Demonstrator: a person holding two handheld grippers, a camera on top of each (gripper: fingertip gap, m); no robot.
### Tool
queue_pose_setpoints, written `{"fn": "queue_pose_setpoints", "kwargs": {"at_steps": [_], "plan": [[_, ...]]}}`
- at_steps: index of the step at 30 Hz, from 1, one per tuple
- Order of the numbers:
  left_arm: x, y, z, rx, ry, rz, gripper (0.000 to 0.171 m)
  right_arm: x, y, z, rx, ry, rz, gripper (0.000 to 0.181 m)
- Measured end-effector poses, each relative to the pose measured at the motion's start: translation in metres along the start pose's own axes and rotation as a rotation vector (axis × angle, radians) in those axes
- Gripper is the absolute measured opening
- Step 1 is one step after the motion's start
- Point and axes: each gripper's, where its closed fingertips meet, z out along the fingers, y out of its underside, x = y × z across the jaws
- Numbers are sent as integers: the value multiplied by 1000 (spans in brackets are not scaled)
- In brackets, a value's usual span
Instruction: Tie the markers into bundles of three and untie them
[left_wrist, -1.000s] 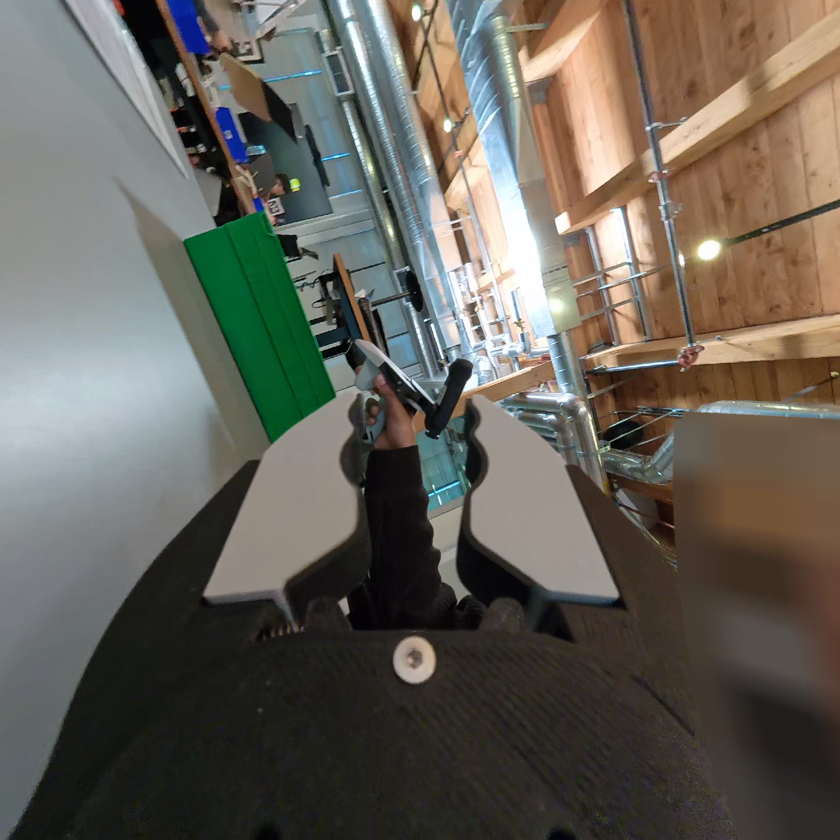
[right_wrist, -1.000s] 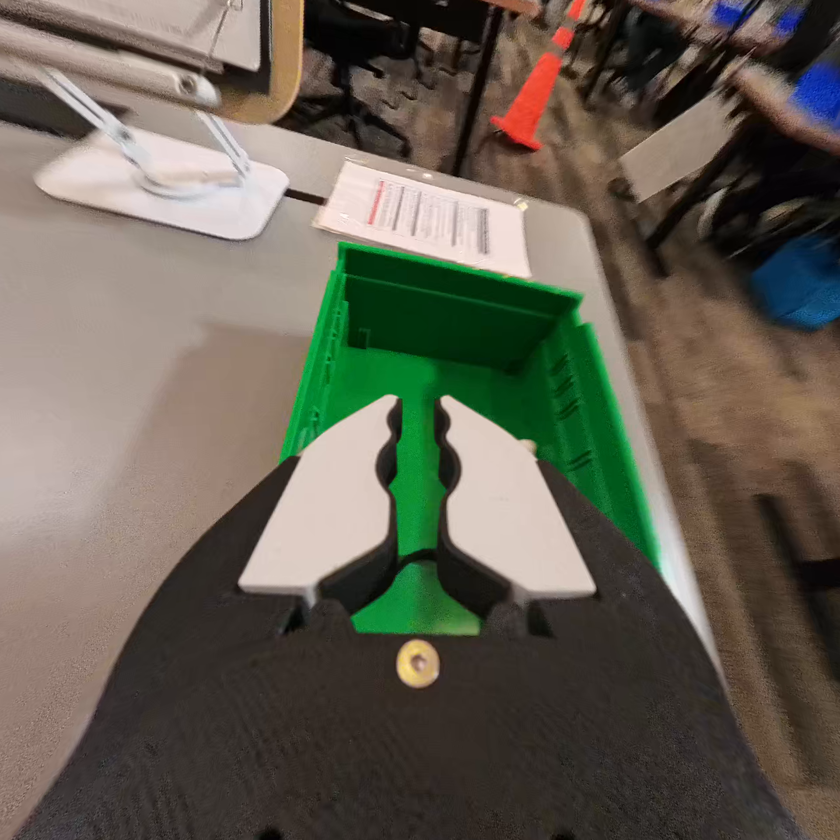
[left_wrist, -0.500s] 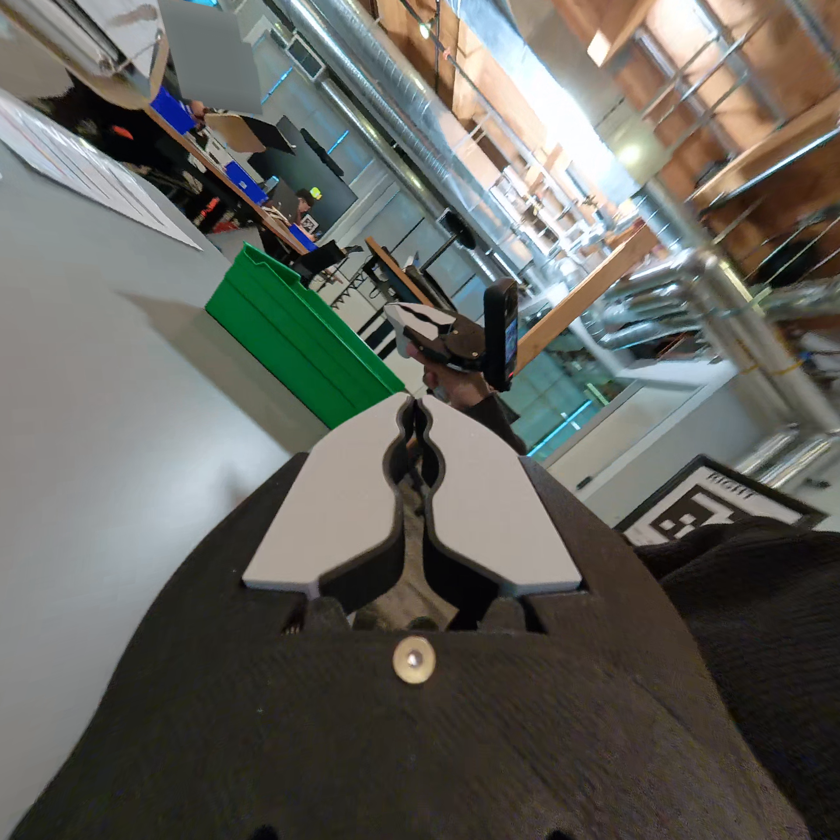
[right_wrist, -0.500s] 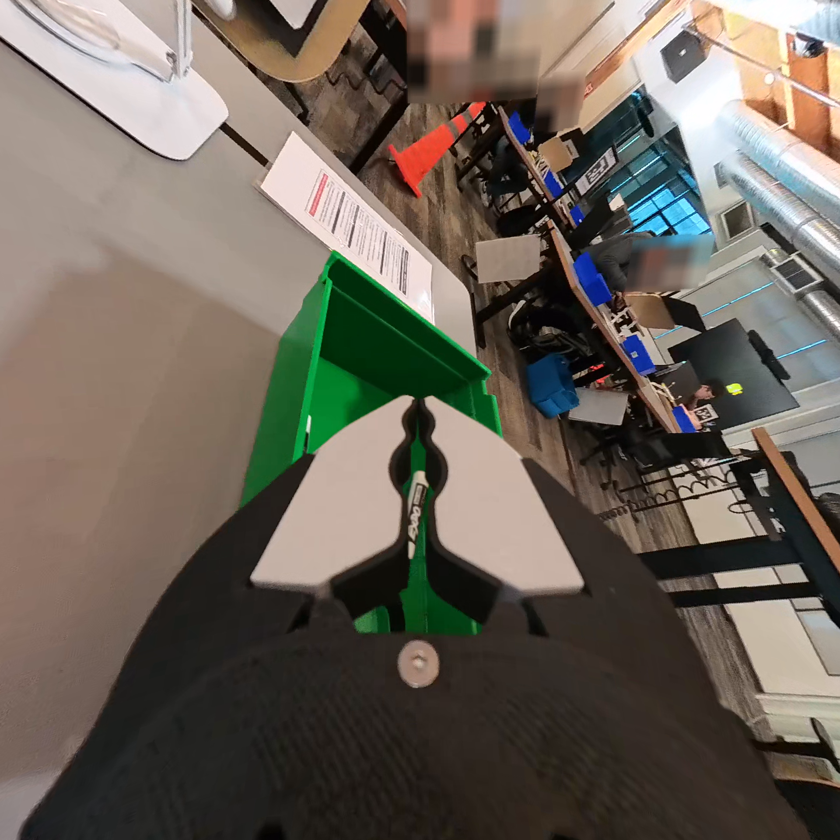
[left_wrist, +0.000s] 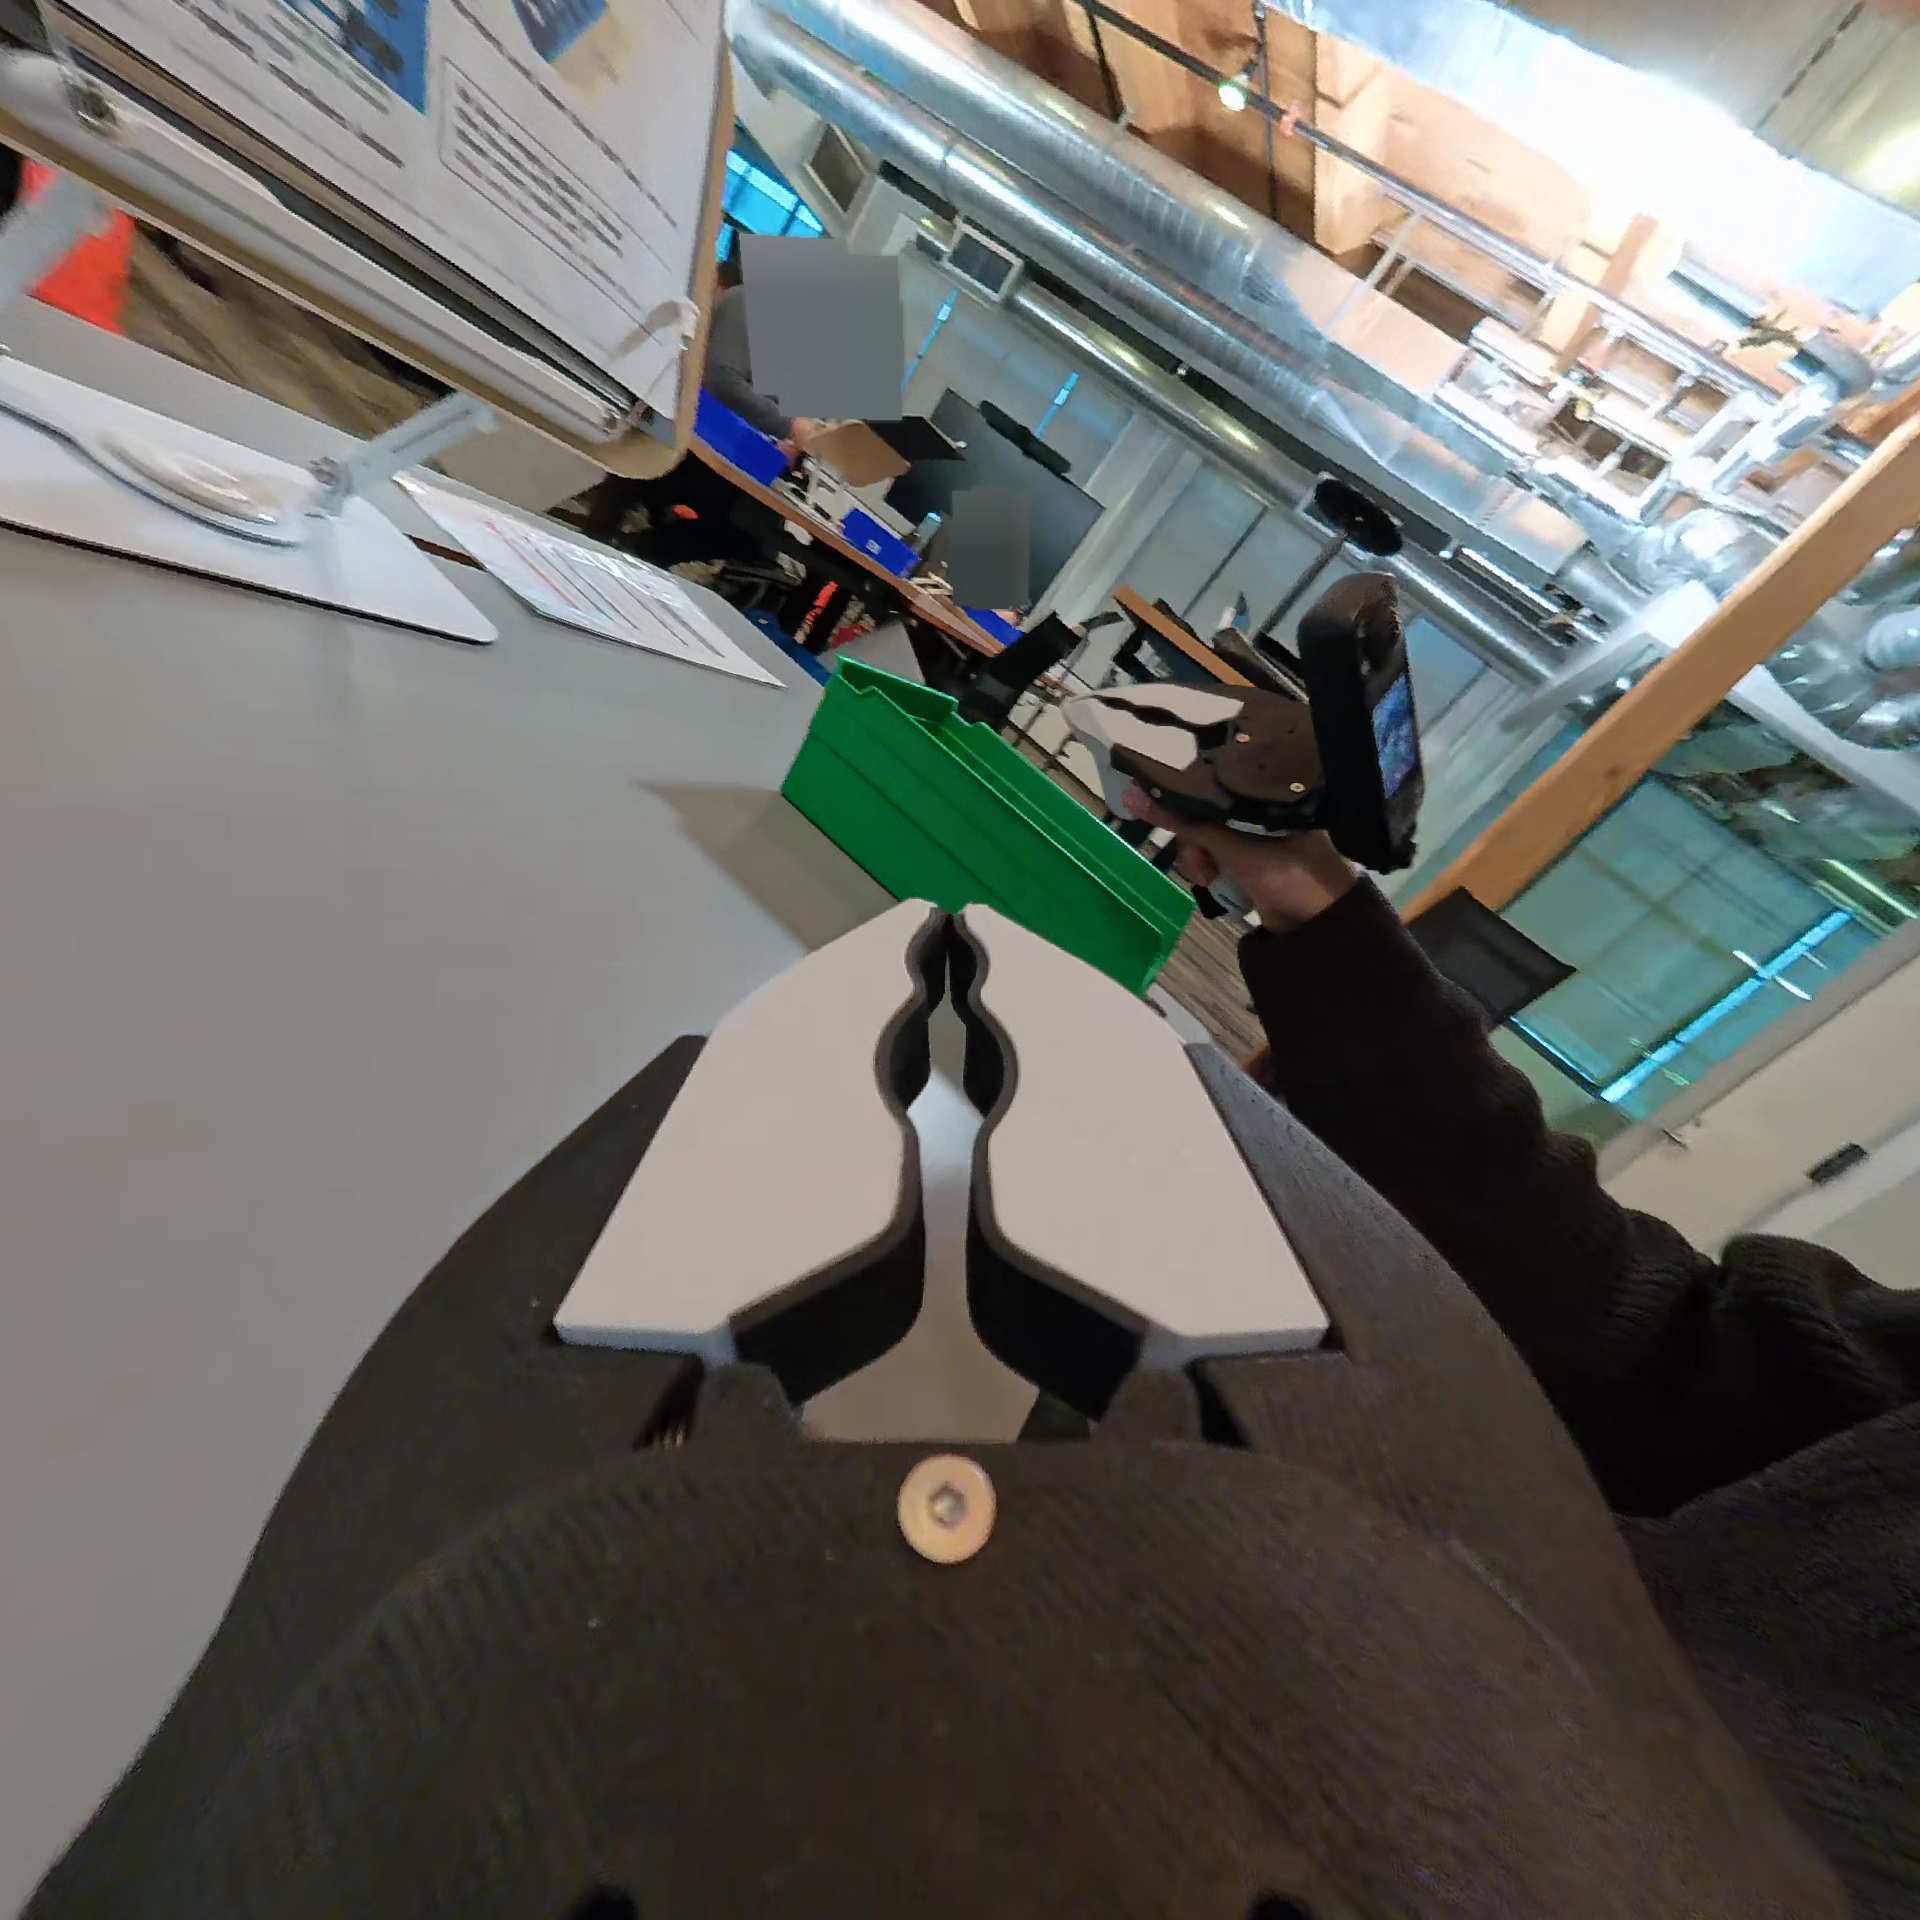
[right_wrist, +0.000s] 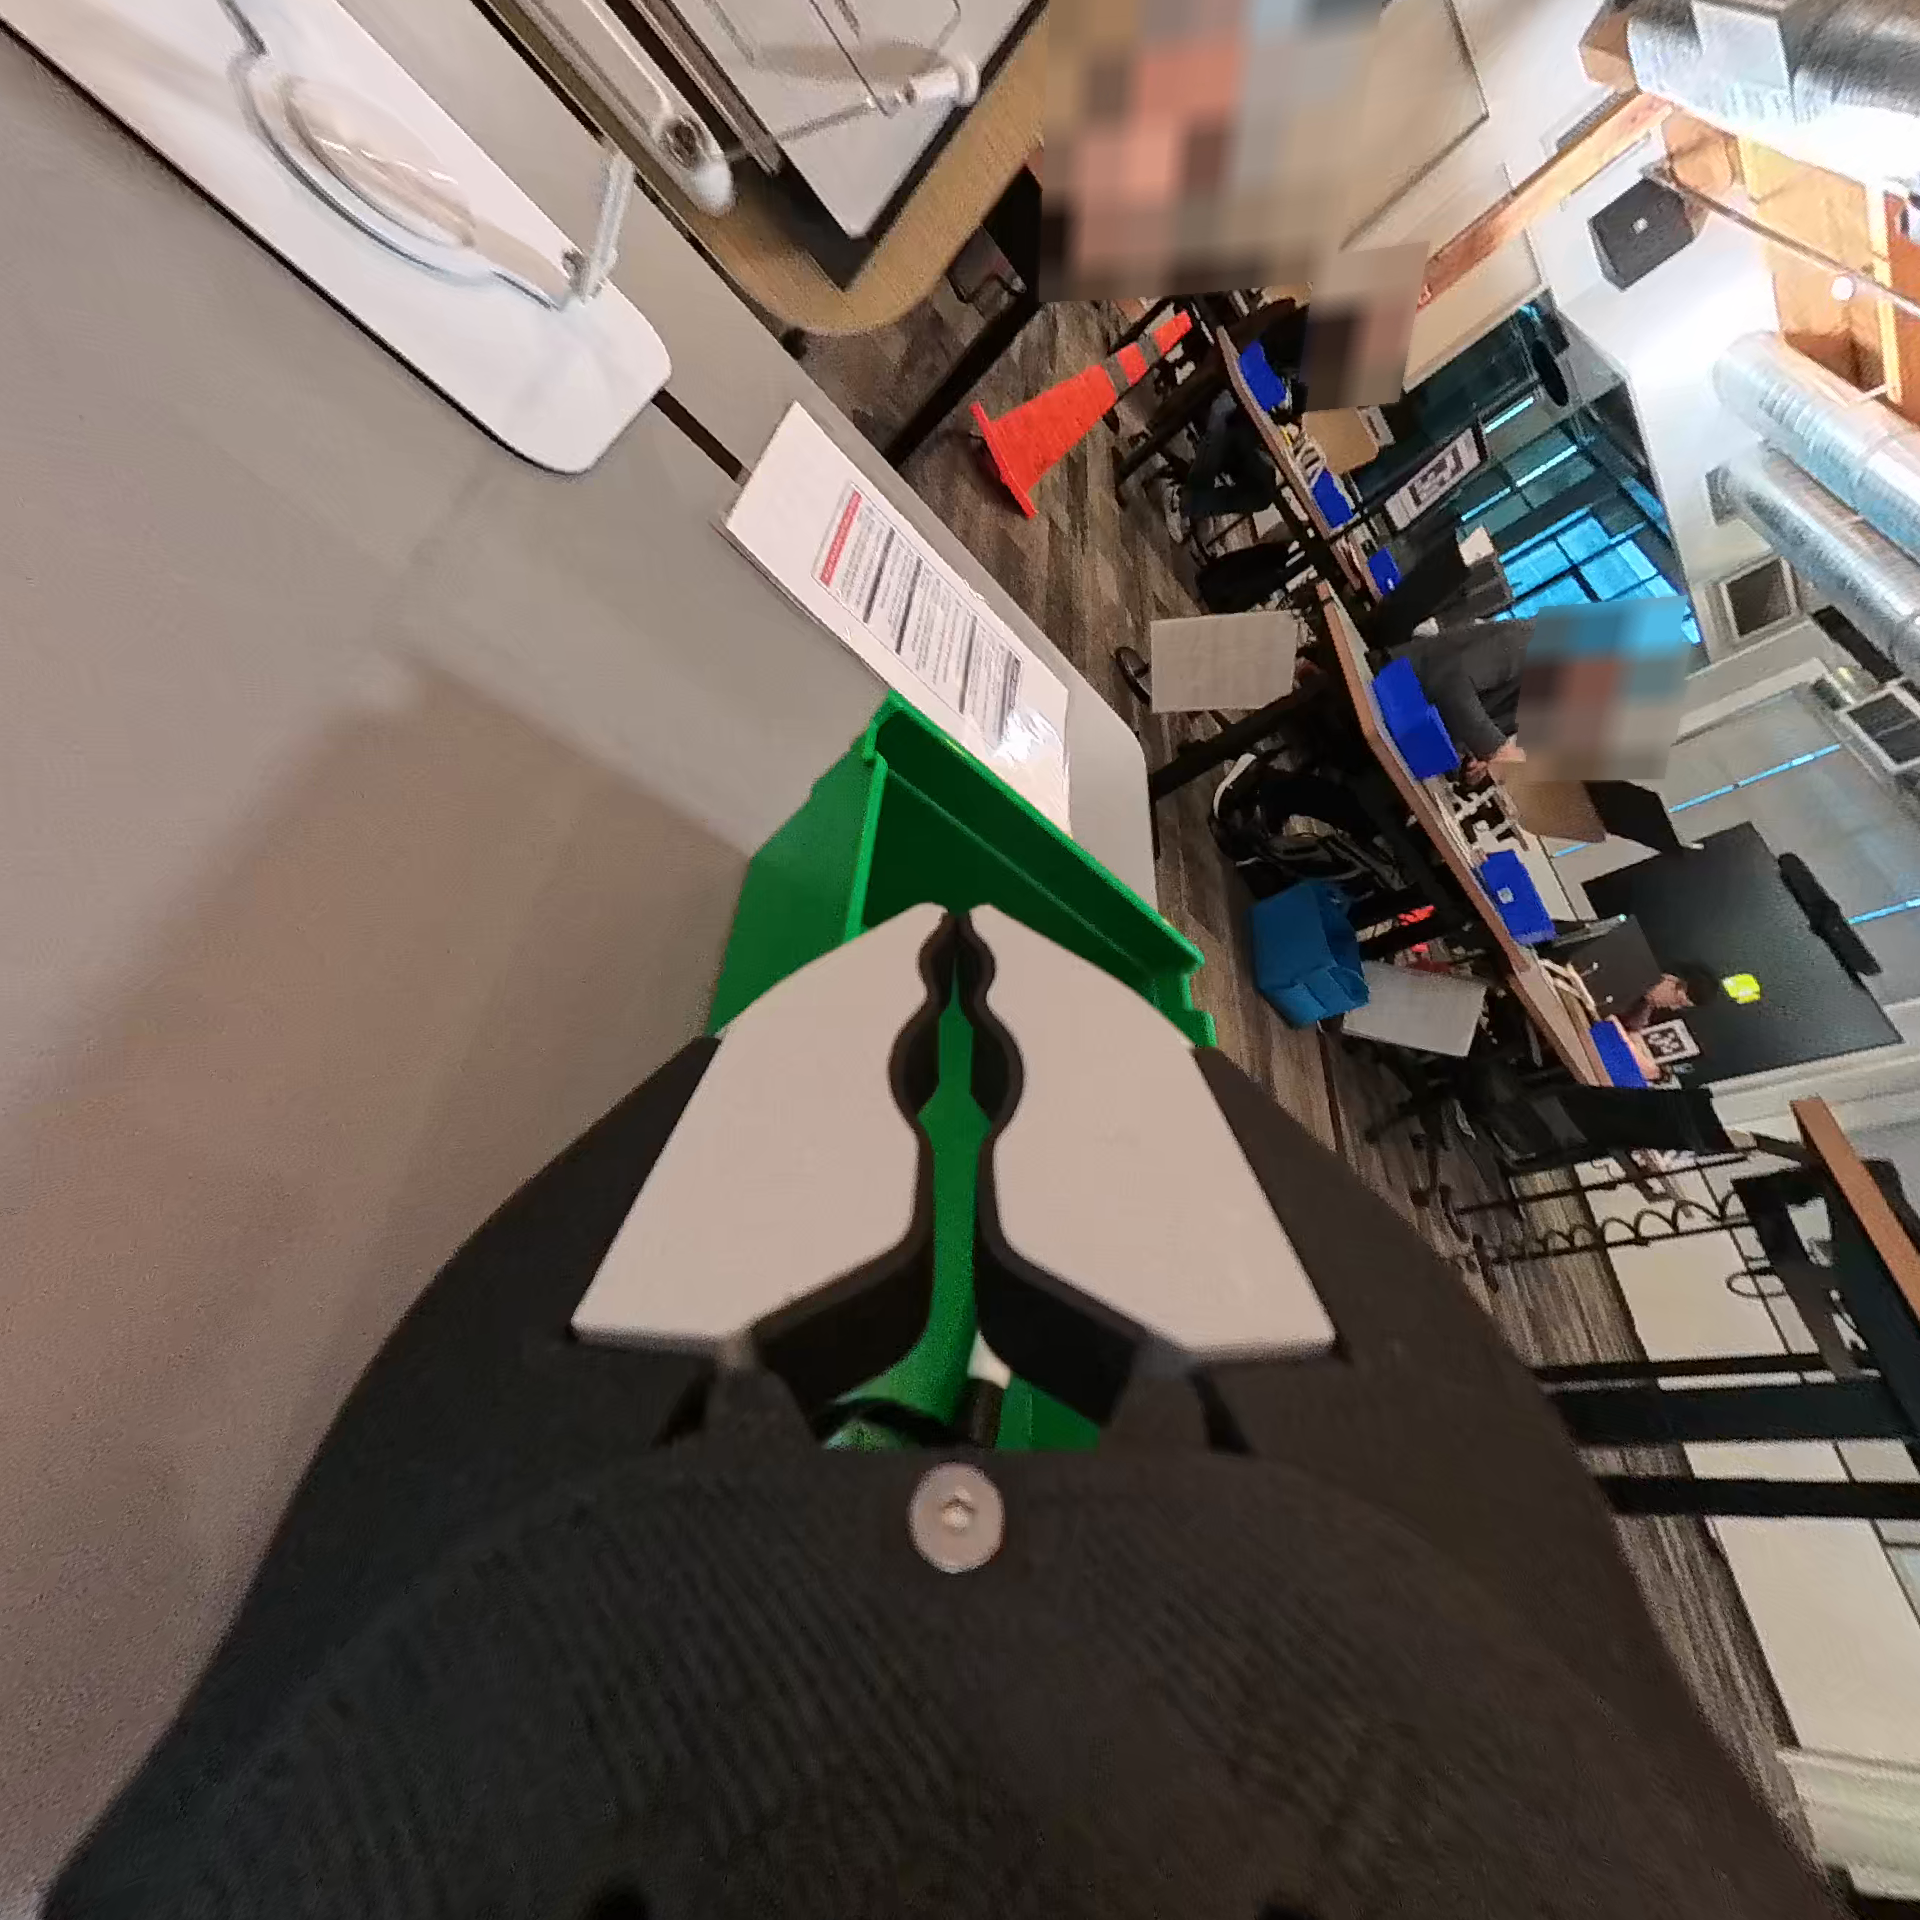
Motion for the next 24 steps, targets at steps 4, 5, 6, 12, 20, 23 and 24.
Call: {"fn": "queue_pose_setpoints", "kwargs": {"at_steps": [4, 5, 6, 12, 20, 23, 24], "plan": [[-17, -15, -17, 56, -149, 119, 0, -13, -19, 6, 40, -40, -9, 0], [-24, -25, -25, 91, -215, 179, 0, -18, -25, 6, 57, -61, -3, 0], [-31, -37, -36, 131, -291, 244, 0, -24, -32, 6, 81, -90, 11, 0], [-50, -100, -123, 368, -680, 577, 22, -119, -103, -21, 317, -585, 335, 8], [-120, -78, -180, 136, -994, 438, 51, -253, -146, -71, 278, -1203, 598, 22], [-134, -53, -177, -16, -993, 357, 54, -259, -162, -86, 352, -1213, 538, 22], [-137, -46, -176, -52, -988, 342, 52, -262, -162, -87, 372, -1187, 496, 21]]}}
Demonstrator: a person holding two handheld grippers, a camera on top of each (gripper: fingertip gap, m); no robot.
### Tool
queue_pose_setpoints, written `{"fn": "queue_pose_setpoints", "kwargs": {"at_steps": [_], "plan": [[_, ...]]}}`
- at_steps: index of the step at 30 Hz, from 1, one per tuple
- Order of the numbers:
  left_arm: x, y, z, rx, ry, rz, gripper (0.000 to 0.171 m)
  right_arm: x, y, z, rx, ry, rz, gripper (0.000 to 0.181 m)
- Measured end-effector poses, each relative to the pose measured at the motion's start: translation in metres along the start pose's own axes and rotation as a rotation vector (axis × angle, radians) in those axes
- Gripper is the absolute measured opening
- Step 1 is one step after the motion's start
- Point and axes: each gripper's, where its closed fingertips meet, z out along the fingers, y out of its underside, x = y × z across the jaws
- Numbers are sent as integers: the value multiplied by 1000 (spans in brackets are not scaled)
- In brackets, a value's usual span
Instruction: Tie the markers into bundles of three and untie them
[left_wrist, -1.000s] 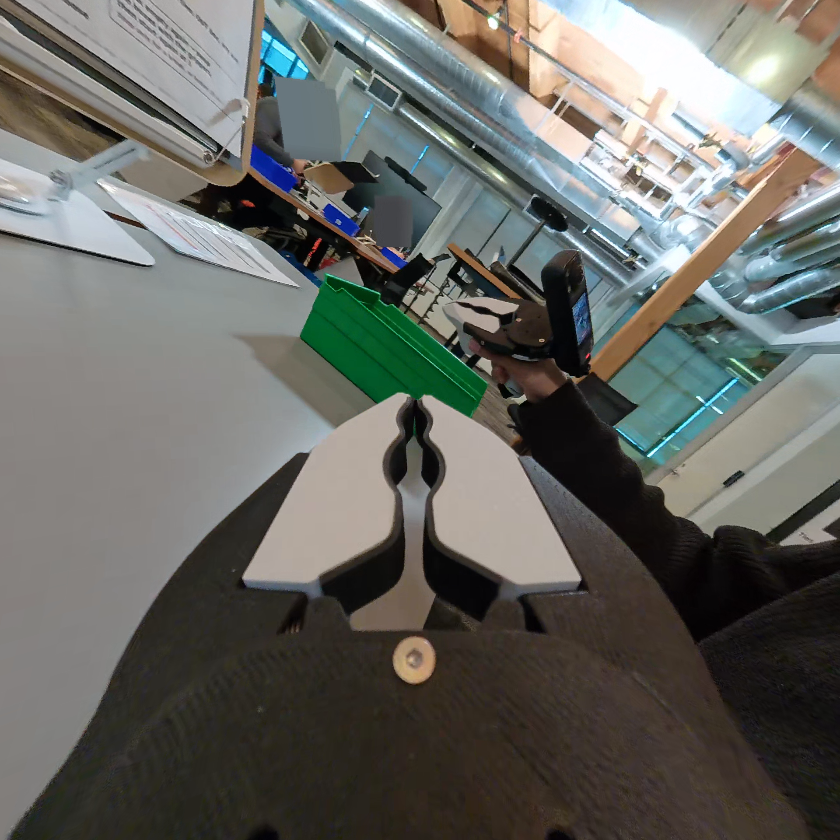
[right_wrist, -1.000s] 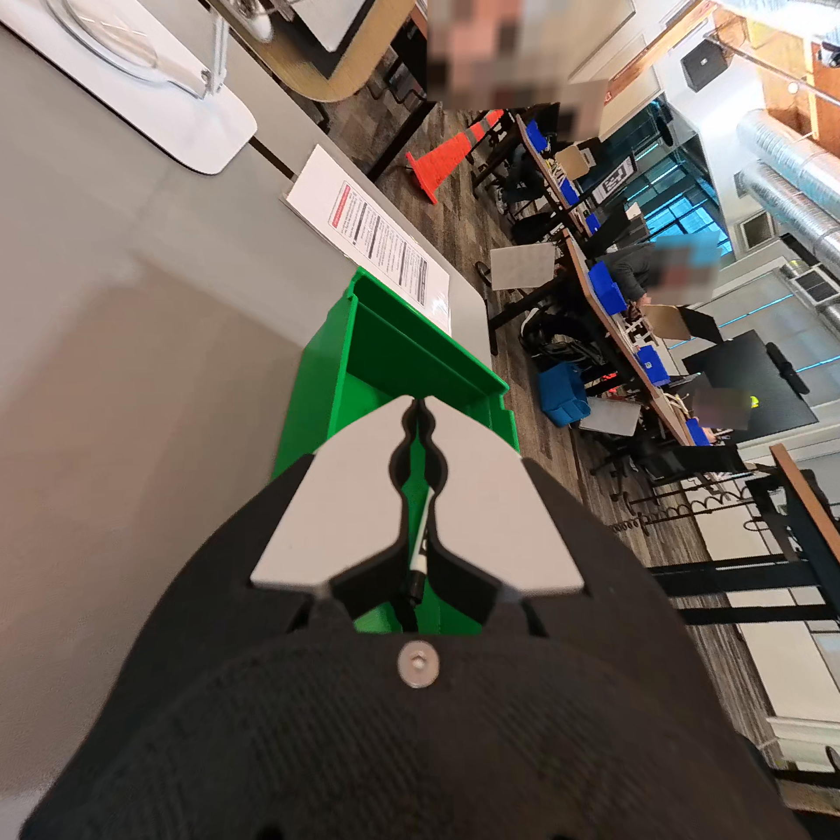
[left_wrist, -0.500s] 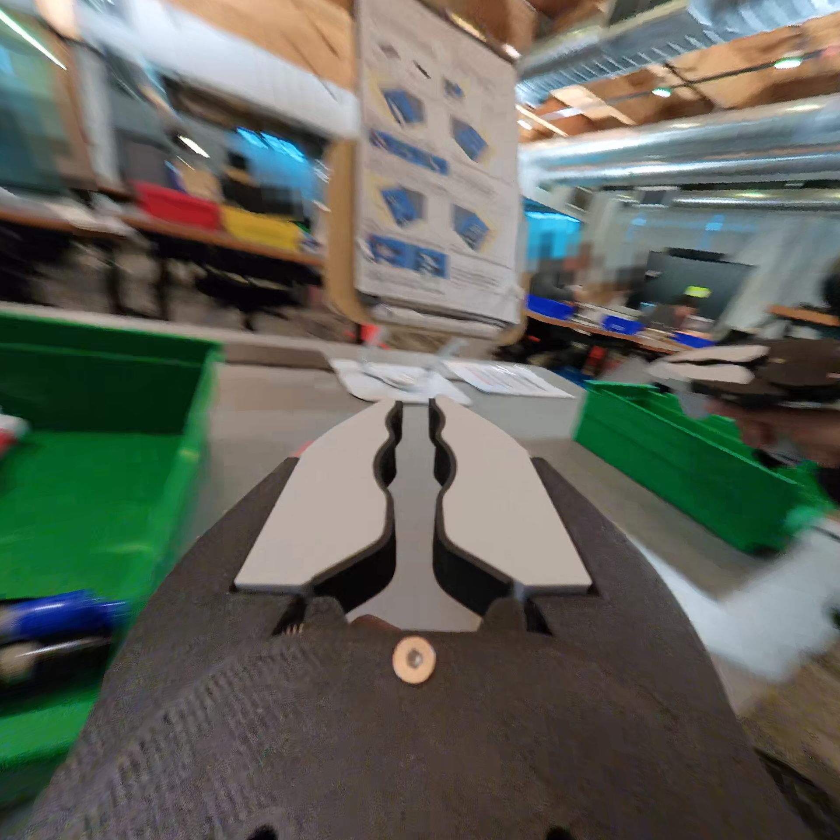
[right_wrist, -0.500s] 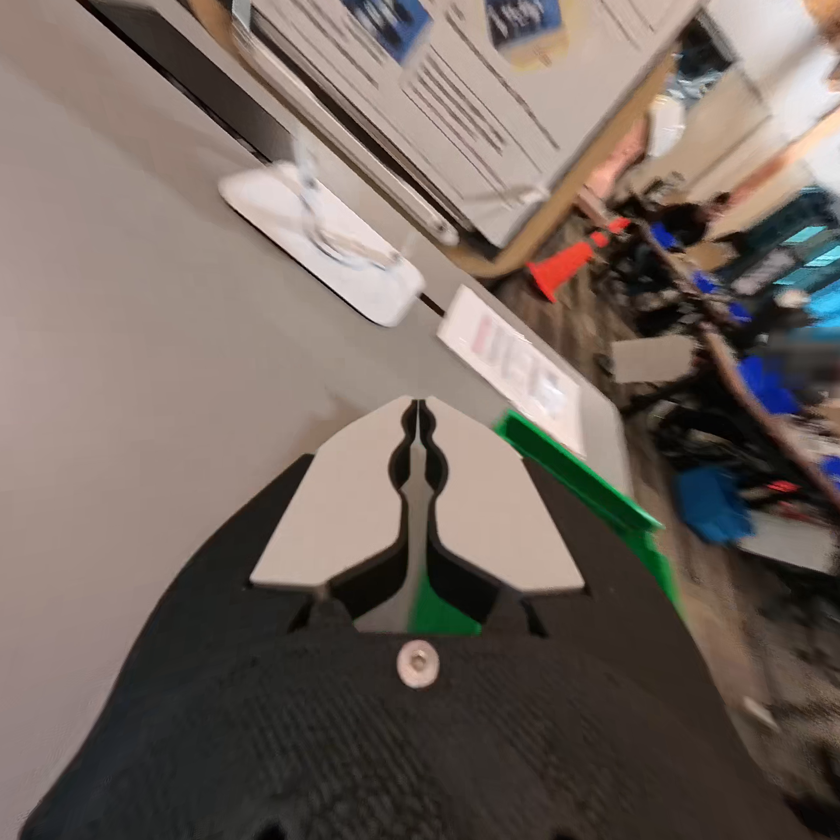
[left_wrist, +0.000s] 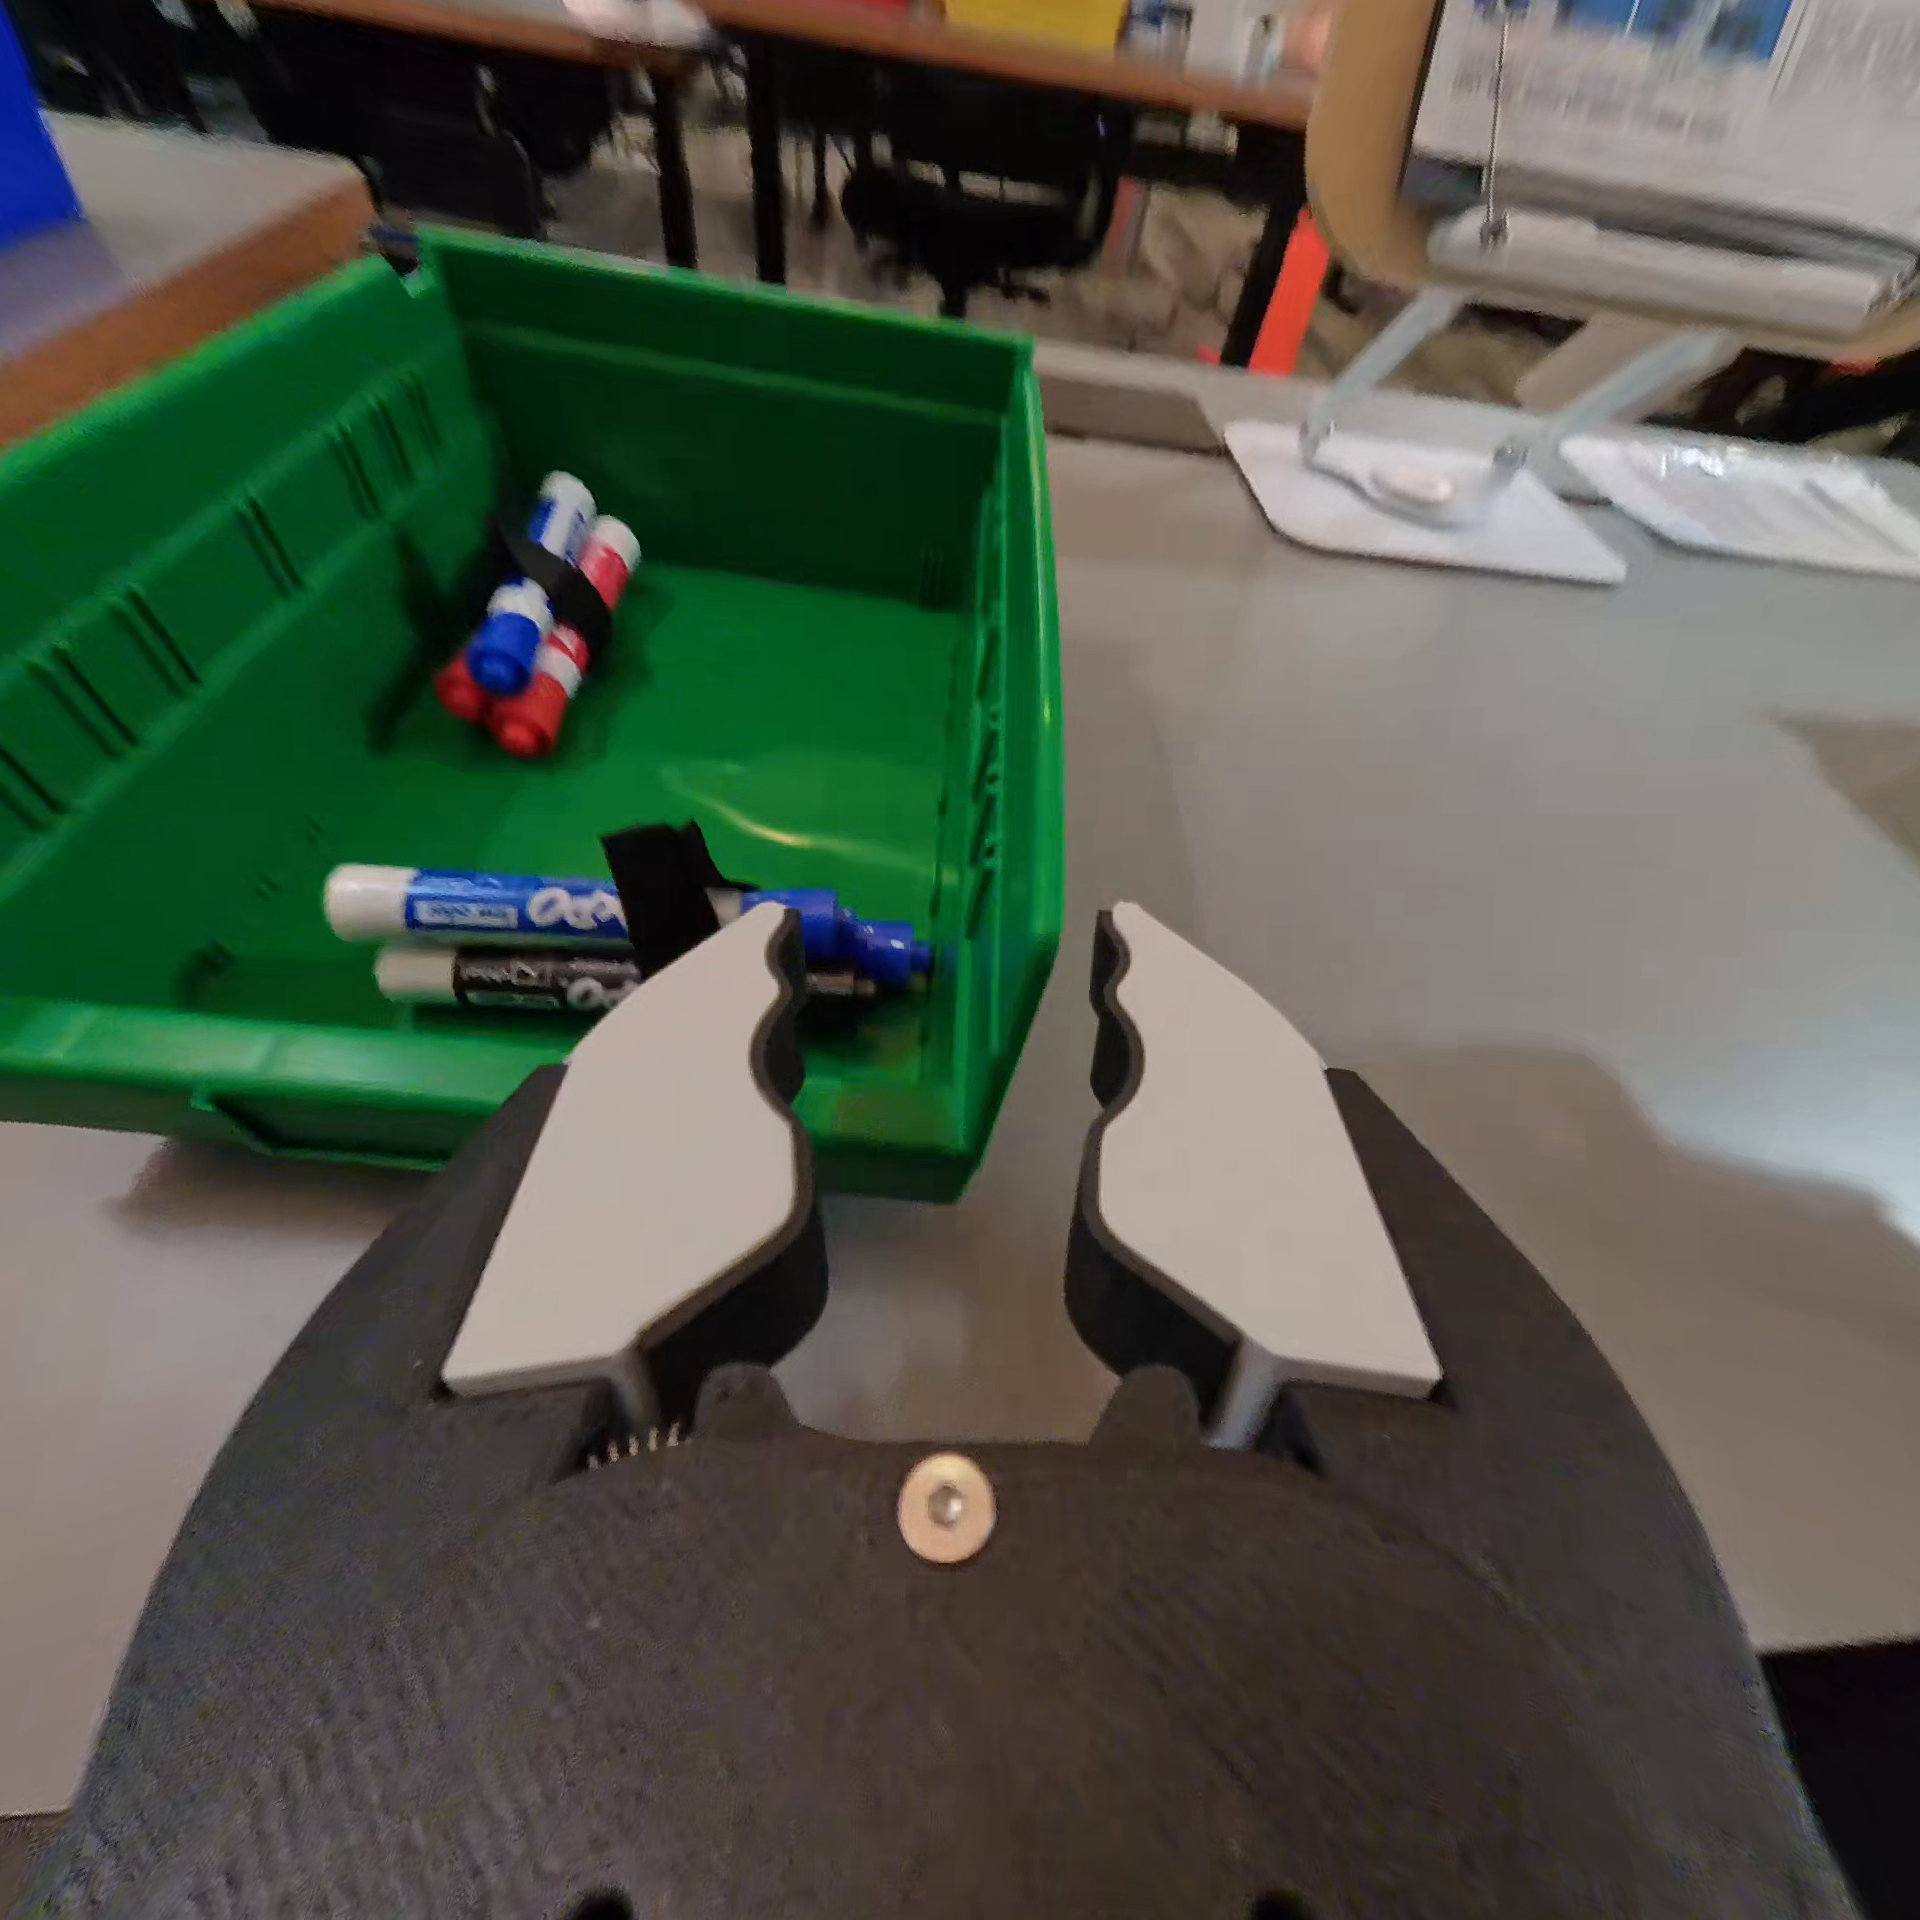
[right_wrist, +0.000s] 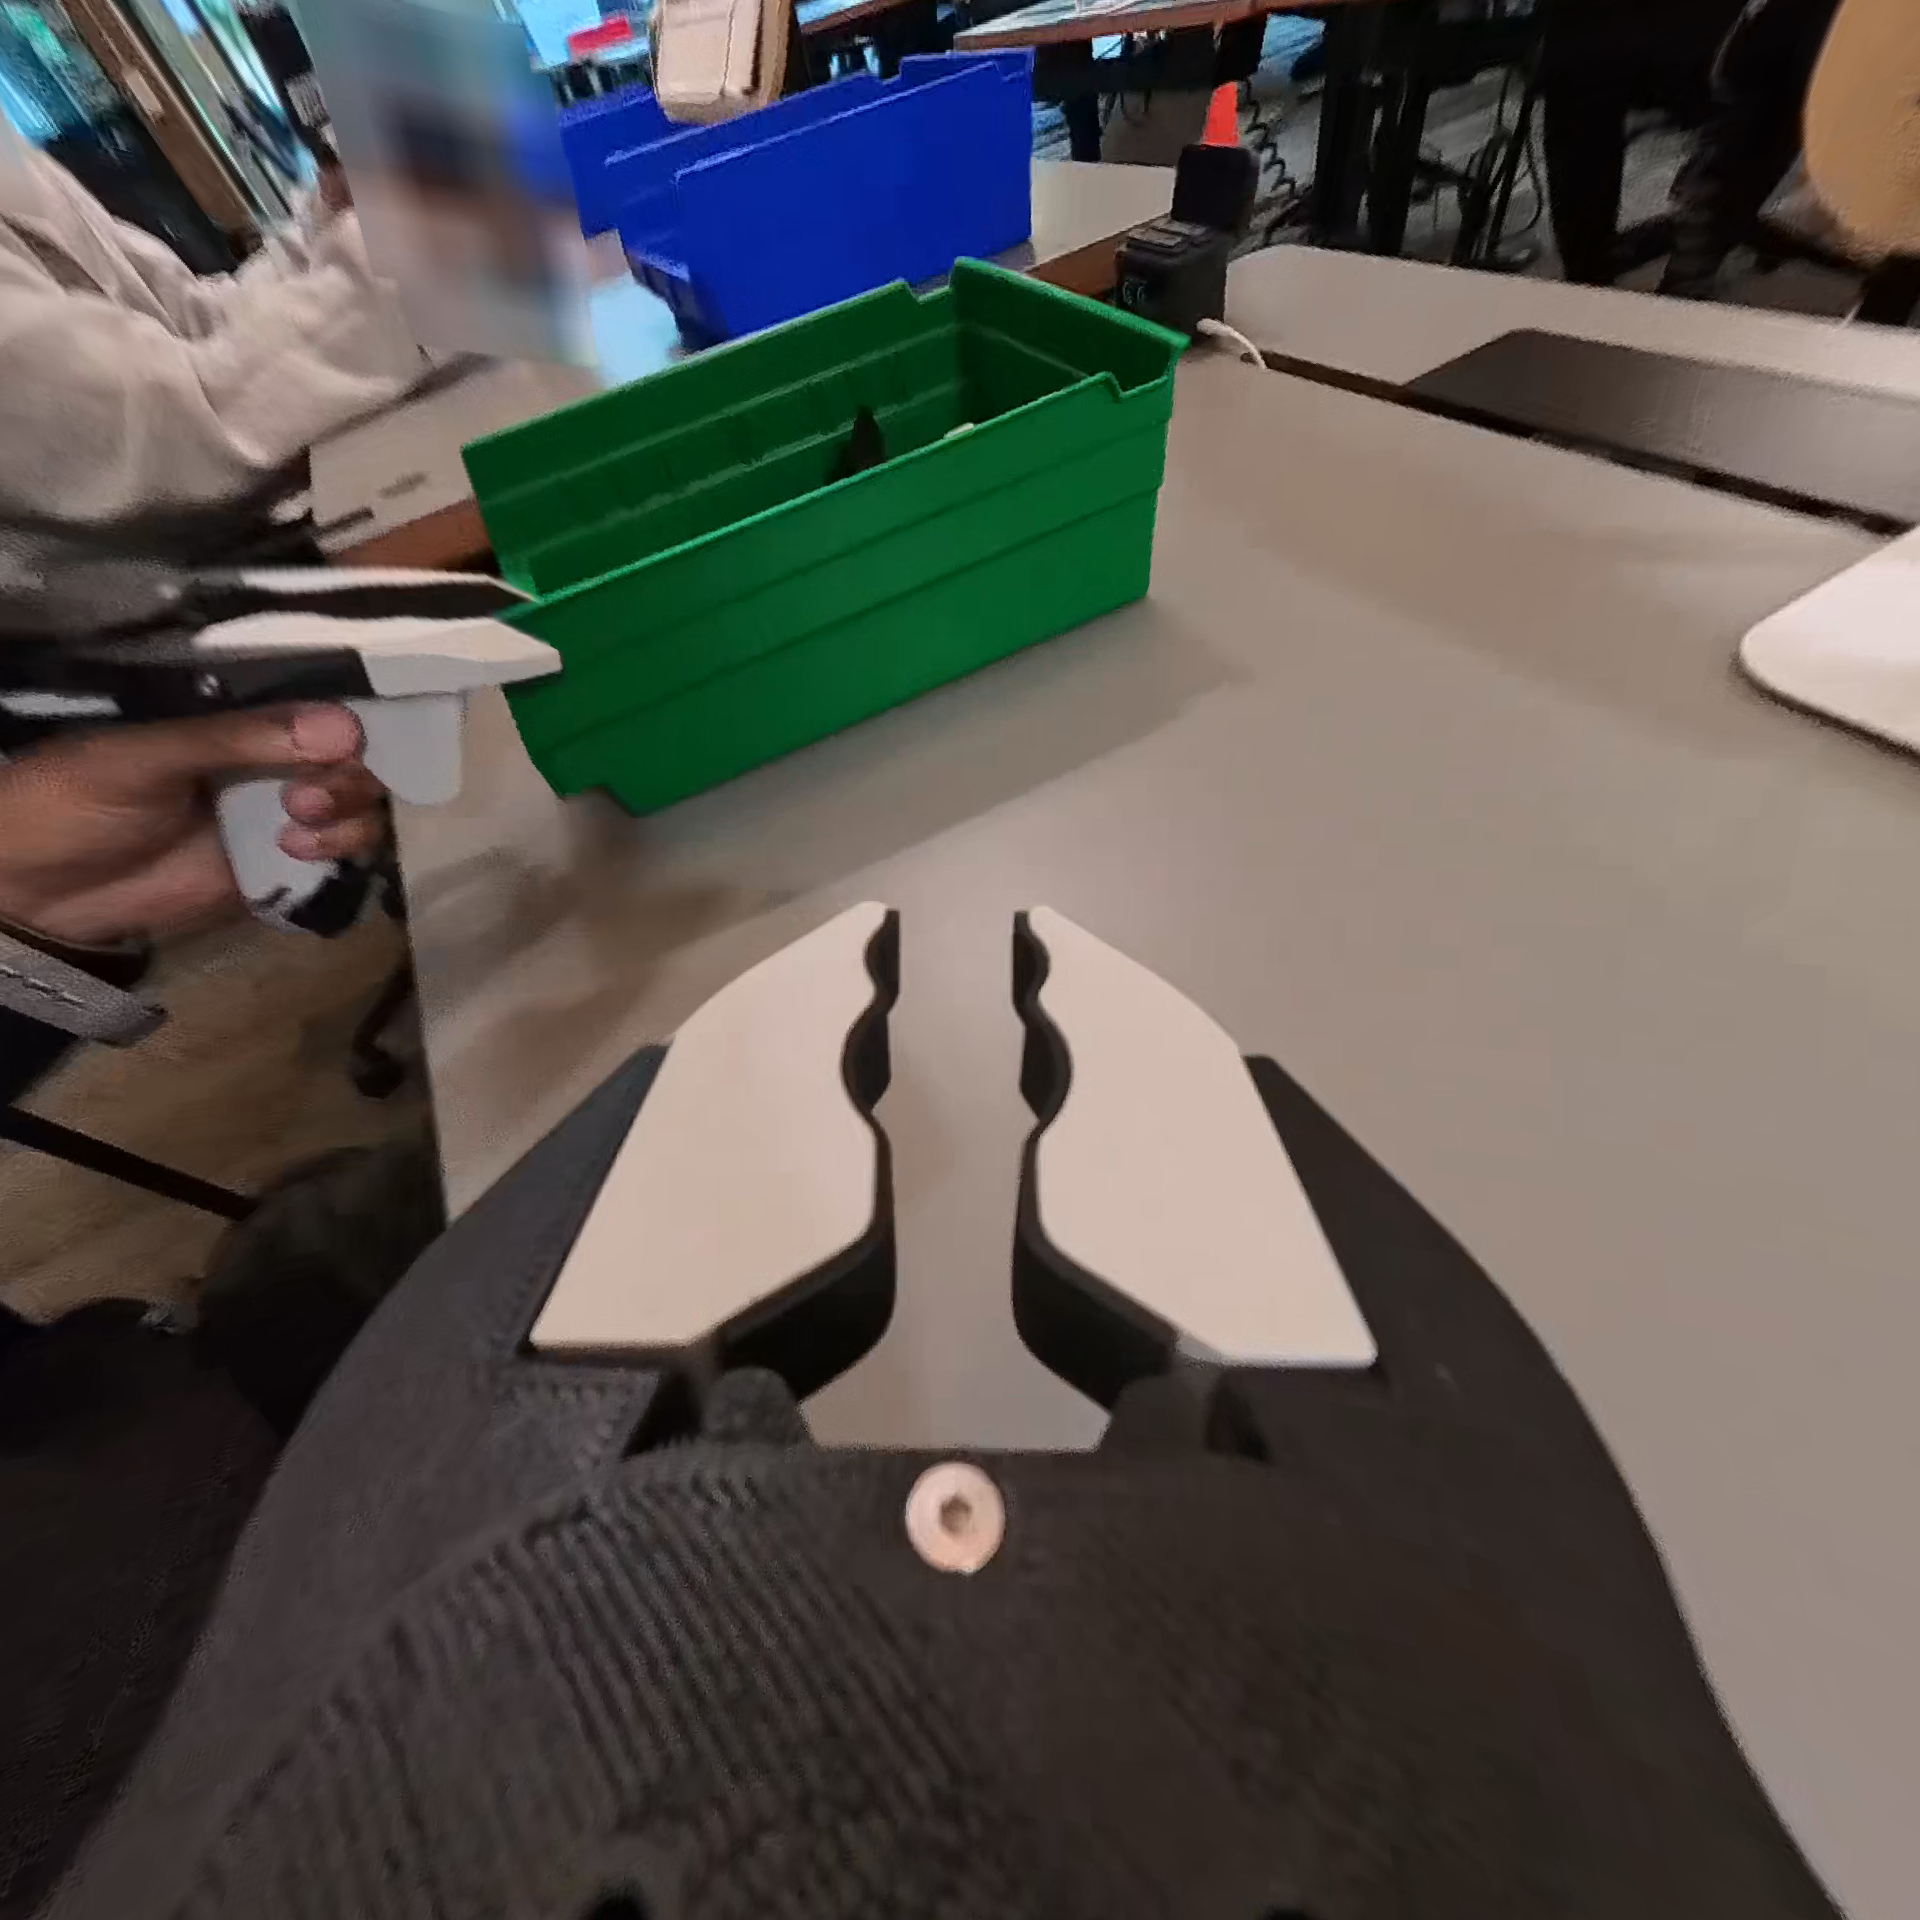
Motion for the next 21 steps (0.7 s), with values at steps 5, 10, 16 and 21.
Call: {"fn": "queue_pose_setpoints", "kwargs": {"at_steps": [5, 10, 16, 21], "plan": [[20, 15, 3, -89, 118, -10, 26, -7, 19, 9, -61, -17, -49, 18], [31, 18, 4, -107, 174, 26, 25, -3, 17, 6, -22, -68, 95, 18], [56, 21, 1, -127, 324, -16, 21, 8, 20, 5, -18, -92, 204, 18], [59, 10, -2, -58, 314, 12, 27, 9, 26, 7, -39, -87, 176, 21]]}}
